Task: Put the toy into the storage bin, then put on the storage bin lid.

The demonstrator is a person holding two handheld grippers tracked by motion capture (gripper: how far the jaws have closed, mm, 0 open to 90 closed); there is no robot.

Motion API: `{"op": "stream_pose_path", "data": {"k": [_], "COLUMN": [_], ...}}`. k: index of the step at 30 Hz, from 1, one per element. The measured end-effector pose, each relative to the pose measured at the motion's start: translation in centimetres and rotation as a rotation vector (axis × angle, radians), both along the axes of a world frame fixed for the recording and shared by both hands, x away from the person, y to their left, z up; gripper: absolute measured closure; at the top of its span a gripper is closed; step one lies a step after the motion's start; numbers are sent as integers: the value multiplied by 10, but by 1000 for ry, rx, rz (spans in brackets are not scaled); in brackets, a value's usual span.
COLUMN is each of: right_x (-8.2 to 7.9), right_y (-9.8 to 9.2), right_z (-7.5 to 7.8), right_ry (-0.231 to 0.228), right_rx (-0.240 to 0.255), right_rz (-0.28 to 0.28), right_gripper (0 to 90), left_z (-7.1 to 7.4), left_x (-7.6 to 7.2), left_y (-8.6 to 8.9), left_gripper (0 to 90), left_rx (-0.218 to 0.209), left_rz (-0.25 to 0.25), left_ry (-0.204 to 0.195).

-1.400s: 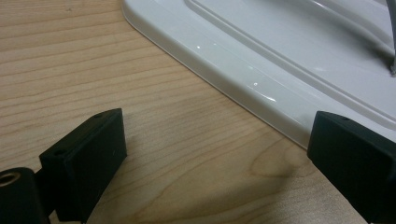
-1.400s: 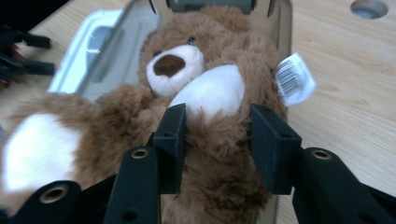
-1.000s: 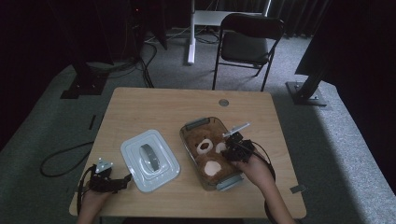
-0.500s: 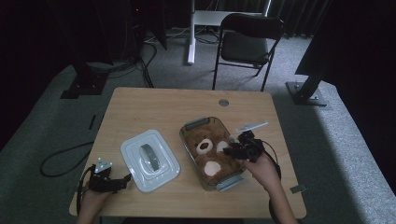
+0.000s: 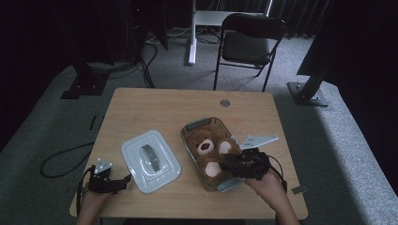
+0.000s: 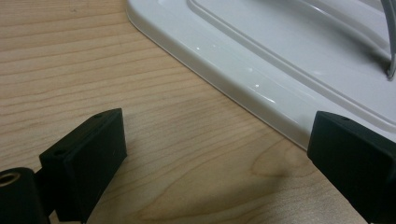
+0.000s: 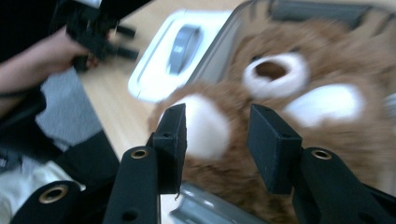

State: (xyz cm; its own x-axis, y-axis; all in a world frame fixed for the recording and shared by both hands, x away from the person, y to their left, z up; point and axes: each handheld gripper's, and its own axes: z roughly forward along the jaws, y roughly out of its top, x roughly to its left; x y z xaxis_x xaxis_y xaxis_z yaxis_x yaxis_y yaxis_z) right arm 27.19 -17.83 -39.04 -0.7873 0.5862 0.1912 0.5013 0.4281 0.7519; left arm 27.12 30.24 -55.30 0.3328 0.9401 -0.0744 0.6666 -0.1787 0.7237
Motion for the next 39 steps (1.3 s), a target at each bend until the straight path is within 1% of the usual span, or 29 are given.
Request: {"op": "stream_pose_path", "data": {"k": [3,5,6,8,9,10,11,13,14,15,16,17,20,22,24,25,26,27,28,29,30,31,32,33,34,35,36,38,39], "right_x": [3,9,13,20,25,28,28,30,29,28,27,27,27,25,21,20,20,21,23,25,25,26,28,28,33,37,37,44,50], "right_y": [13,20,22,27,32,36,36,45,53,55,56,55,44,34,22,13,7,-1,-10,-20,-20,-29,-48,-48,-62,-69,-69,-83,-91], "right_z": [-13,-20,-22,-26,-31,-37,-37,-48,-52,-52,-52,-51,-46,-38,-26,-20,-17,-13,-10,-8,-8,-6,-5,-5,-9,-13,-13,-26,-39], "right_ry": [26,42,41,42,53,68,68,90,70,65,59,62,76,51,-4,-35,-49,-56,-63,-75,-75,-97,-160,-160,-166,-159,-159,-157,-145], "right_rx": [-53,-73,-83,-127,-146,-171,-171,-223,-276,-284,-290,-274,-186,-130,-87,-56,-41,-11,14,41,41,51,-10,-10,-22,-20,-20,-26,-38], "right_rz": [23,31,22,2,-5,-4,-4,19,14,11,12,13,13,-9,-58,-98,-110,-124,-145,-169,-169,-213,-356,-356,-430,-464,-464,-547,-597], "right_gripper": [576,574,568,545,521,522,522,535,536,537,533,522,469,409,344,289,218,158,132,130,130,130,130,130,132,132,132,131,130], "left_z": [0,0,-1,-1,-1,-1,0,0,-1,0,0,1,5,9,11,15,16,17,18,19,19,19,21,21,23,23,25,28,30], "left_x": [0,-1,-1,-1,-1,-1,-1,0,0,0,0,1,1,1,2,3,4,4,5,5,5,5,7,7,9,9,11,16,18], "left_y": [-1,-1,-2,-2,-2,-3,-3,-3,-3,-3,-3,-4,-4,-6,-8,-12,-15,-19,-23,-28,-28,-28,-41,-41,-48,-48,-52,-59,-63], "left_gripper": [54,54,54,54,54,54,54,54,54,54,54,54,54,54,54,54,54,54,54,54,54,54,54,54,54,54,54,54,54], "left_rx": [-1,-4,-4,-7,-7,-6,-9,4,11,16,16,18,16,7,0,-15,-12,-6,2,10,10,10,-13,-13,-24,-24,-32,-34,-28], "left_rz": [-1,-2,-2,-3,-3,-3,-3,4,12,22,26,28,34,34,31,24,16,5,-8,-22,-22,-22,-59,-59,-66,-66,-72,-81,-88], "left_ry": [0,1,1,3,3,3,0,11,16,18,23,28,19,7,1,-6,-13,-13,-9,-6,-6,-6,10,10,8,8,5,-1,-4]}}
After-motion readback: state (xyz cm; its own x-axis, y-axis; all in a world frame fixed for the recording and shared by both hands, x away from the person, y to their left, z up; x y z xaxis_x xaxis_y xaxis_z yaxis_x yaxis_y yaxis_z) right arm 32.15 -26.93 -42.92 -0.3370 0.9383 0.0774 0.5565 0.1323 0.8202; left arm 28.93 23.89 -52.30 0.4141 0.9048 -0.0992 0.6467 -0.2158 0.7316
